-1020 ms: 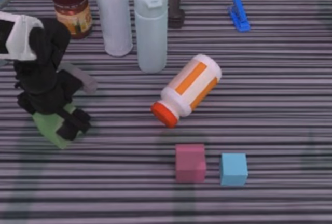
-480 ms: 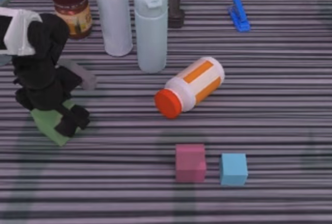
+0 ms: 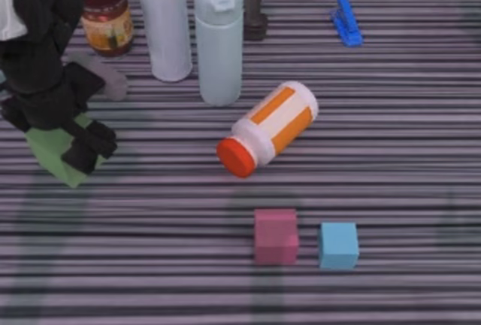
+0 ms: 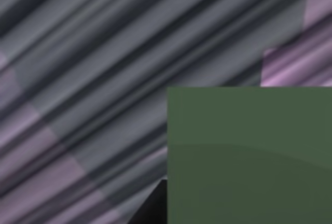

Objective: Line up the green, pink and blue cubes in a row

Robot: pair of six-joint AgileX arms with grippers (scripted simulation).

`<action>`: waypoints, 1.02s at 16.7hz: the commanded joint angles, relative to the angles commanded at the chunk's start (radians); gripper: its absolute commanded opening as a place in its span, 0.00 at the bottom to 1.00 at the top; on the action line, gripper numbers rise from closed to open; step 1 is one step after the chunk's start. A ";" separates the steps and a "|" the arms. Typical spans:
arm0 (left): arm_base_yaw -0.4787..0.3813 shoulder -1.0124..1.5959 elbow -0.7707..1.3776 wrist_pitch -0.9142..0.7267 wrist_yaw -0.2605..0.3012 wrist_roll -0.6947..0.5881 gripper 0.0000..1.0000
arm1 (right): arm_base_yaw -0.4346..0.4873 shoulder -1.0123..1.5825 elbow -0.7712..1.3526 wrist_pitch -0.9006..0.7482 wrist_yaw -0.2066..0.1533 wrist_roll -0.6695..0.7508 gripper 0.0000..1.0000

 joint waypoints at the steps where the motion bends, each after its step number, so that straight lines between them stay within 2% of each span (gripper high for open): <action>1: 0.000 0.000 0.000 0.000 0.000 0.000 0.00 | 0.000 0.000 0.000 0.000 0.000 0.000 1.00; 5: -0.023 -0.002 -0.002 0.002 -0.001 -0.033 0.00 | 0.000 0.000 0.000 0.000 0.000 0.000 1.00; 8: -0.083 -0.010 -0.004 -0.006 -0.002 -0.161 0.00 | 0.000 0.000 0.000 0.000 0.000 0.000 1.00; 17: -0.375 -0.074 -0.069 -0.046 -0.006 -0.890 0.00 | 0.000 0.000 0.000 0.000 0.000 0.000 1.00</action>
